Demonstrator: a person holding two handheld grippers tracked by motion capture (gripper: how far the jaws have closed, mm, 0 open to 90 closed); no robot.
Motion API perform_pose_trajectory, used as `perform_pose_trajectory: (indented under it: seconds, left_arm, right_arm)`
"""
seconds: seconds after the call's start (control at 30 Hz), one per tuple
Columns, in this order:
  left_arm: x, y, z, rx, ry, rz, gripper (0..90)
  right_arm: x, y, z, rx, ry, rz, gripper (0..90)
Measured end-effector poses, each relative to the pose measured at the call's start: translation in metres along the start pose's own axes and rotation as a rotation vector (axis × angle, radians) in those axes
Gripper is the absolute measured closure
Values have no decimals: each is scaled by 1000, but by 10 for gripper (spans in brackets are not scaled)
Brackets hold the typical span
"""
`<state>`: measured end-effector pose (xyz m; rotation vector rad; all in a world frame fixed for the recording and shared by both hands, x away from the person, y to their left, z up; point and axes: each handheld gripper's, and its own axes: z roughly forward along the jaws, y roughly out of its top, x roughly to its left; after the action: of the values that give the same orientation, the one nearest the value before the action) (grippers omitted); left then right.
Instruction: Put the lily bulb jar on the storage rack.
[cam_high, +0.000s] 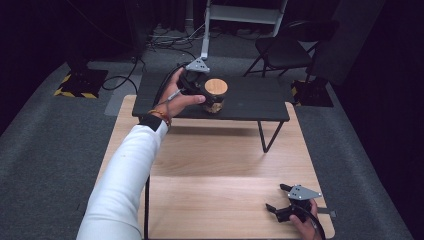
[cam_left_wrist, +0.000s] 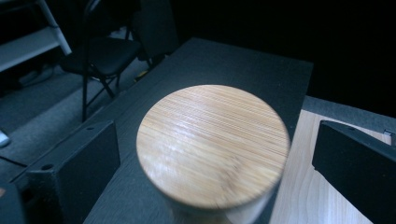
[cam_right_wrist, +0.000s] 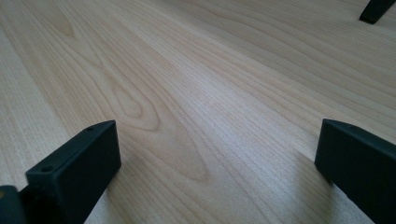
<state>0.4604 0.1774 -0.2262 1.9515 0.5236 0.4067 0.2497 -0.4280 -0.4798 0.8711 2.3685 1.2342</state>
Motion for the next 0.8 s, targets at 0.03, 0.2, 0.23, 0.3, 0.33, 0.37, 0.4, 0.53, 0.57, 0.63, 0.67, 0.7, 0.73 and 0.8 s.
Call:
perform_pose_trajectory:
  seconds: [0.03,0.2,0.23,0.3,0.33,0.37,0.4,0.53,0.57,0.63,0.67,0.7,0.73,0.8]
  left_arm:
    - [-4,-1,-4,-7,16,1,6]
    - [-24,-19,-30,-51,67,-10,5]
    - [-27,-24,-34,-54,68,-13,5]
    - [-33,-33,-42,-52,62,-16,5]
    - [-36,-39,-46,-56,66,-14,5]
    - [-40,-44,-49,-56,75,-14,5]
    - [-44,-50,-53,-59,81,-24,5]
    - [-58,-67,-65,-54,94,-20,5]
    - [-60,-71,-68,-57,85,-18,5]
    - [-67,-82,-74,-75,74,-17,5]
    - [-70,-87,-77,-80,72,-19,4]
    - [-73,-92,-79,-86,67,-19,5]
    - [-75,-96,-81,-94,66,-22,5]
    - [-83,-110,-83,-101,73,-32,5]
  right_arm:
    - [0,0,0,0,1,-1,0]
    - [0,0,0,-1,-10,8,0]
    - [0,0,0,-2,-10,8,0]
    - [1,0,0,-2,-10,8,0]
    - [1,0,0,-2,-10,8,0]
    - [1,0,0,-1,-10,8,0]
    - [1,0,0,-2,-11,8,0]
    - [1,0,0,-2,-11,8,0]
    - [1,0,0,-2,-11,8,0]
    - [1,0,0,-2,-11,8,0]
    - [1,0,0,-1,-10,9,0]
    - [1,0,0,-2,-11,7,0]
    - [1,0,0,-1,-11,7,0]
    - [1,0,0,-1,-11,8,0]
